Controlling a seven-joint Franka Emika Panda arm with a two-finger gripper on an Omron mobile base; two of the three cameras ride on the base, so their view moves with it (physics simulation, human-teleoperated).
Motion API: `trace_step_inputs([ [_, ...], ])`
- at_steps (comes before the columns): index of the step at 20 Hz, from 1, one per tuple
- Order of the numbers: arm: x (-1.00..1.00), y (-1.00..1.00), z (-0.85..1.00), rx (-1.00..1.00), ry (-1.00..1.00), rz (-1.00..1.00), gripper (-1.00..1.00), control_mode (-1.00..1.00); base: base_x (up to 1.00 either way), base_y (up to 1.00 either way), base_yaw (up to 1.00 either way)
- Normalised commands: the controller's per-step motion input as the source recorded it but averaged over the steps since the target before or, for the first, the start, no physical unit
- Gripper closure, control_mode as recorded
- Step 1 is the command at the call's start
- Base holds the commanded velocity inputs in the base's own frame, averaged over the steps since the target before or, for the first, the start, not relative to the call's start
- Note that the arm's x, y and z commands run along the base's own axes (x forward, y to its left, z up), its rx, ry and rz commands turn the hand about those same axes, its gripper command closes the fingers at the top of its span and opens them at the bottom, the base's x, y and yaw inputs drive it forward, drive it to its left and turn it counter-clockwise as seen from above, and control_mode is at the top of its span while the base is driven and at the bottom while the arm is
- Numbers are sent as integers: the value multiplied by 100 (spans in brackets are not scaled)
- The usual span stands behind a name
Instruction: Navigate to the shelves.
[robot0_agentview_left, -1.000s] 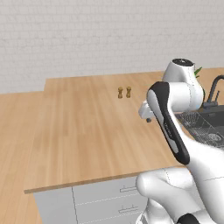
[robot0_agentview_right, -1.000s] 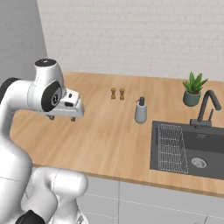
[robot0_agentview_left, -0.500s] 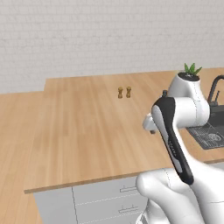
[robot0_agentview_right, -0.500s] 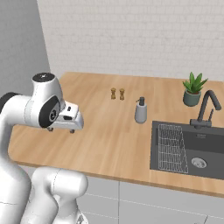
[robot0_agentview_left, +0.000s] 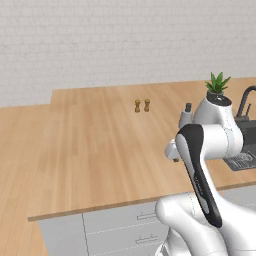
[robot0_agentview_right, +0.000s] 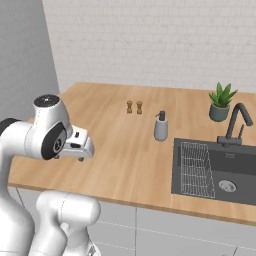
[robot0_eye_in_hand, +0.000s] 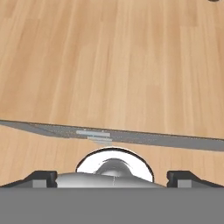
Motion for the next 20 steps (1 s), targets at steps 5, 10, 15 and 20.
trace_step_inputs([
  [5, -47, 0, -5, 0, -3, 0, -100, -100, 0, 0, 0],
  [10, -79, 0, 0, 0, -11, 0, -100, -100, 0, 0, 0],
  [15, -39, 0, 0, 0, -5, 0, -100, -100, 0, 0, 0],
  [20, 15, 0, 3, 0, 1, 0, -100, -100, 0, 0, 0],
])
